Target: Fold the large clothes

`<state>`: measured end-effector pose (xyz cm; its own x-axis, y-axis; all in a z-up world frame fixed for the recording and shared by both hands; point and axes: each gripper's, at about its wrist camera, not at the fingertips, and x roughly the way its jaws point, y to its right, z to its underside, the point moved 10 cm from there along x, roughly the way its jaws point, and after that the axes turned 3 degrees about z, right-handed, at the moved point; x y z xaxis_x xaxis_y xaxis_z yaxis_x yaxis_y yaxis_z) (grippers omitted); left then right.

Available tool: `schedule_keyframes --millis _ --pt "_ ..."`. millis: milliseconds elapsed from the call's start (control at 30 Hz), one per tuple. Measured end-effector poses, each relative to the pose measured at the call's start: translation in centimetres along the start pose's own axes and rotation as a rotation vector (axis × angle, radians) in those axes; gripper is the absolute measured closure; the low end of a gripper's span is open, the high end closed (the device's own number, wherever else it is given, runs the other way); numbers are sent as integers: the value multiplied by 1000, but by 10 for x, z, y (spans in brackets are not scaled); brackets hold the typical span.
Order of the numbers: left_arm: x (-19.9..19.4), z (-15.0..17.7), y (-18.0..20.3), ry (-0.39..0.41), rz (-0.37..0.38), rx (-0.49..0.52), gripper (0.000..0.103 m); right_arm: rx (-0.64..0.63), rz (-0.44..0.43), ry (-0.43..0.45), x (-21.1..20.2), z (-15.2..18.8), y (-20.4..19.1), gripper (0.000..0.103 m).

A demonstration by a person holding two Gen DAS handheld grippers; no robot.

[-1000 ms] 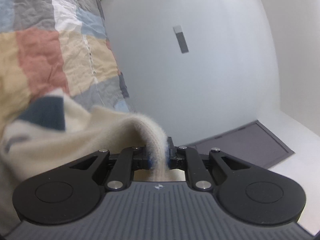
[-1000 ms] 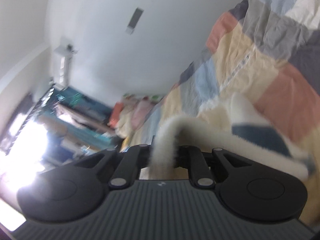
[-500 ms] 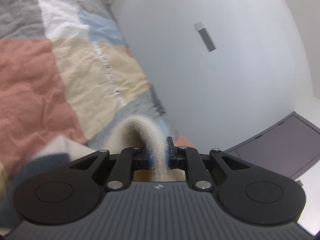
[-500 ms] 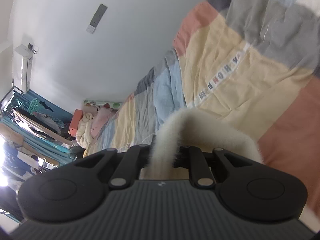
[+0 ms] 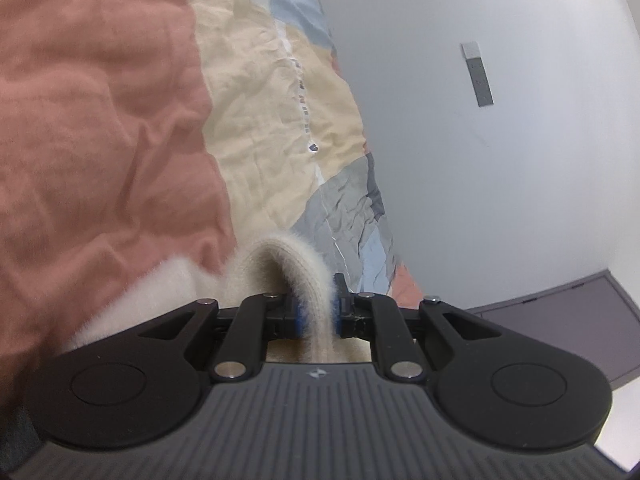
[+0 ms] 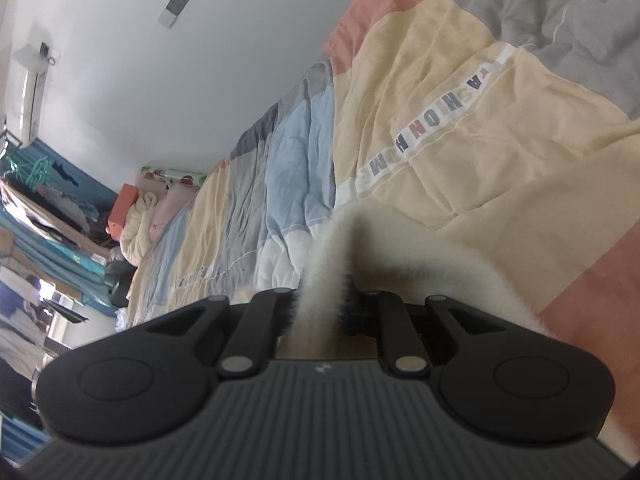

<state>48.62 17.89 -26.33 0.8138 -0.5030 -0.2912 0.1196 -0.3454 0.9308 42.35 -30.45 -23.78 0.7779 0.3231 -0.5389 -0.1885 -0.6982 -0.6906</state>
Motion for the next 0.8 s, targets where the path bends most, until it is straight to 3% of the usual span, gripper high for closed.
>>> schedule_keyframes --millis 67,133,167,233,300,533,667,733,800 --pt "-6 3 7 2 12 19 66 -2 -24 -19 -1 -1 -2 77" --pt "-15 5 15 2 43 10 28 -2 -48 -19 -7 0 -6 64" --pt "-20 6 20 -4 74 2 26 -3 -54 -18 -11 1 -8 59" --pt "-34 10 32 -13 98 17 24 -12 -71 -15 -19 3 -13 43" --pt "-47 16 43 -19 75 74 22 -36 -66 -7 -28 5 -18 36" --pt "-62 61 56 -124 -160 498 20 -154 -36 16 -64 11 -25 32" --pt "-60 76 58 -161 -209 640 20 -289 21 -60 -68 30 -29 32" --pt "-52 87 57 -234 -216 707 21 -358 45 -85 -67 43 -32 33" --pt "-44 95 54 -259 -235 740 21 -435 81 -104 -63 57 -36 33"
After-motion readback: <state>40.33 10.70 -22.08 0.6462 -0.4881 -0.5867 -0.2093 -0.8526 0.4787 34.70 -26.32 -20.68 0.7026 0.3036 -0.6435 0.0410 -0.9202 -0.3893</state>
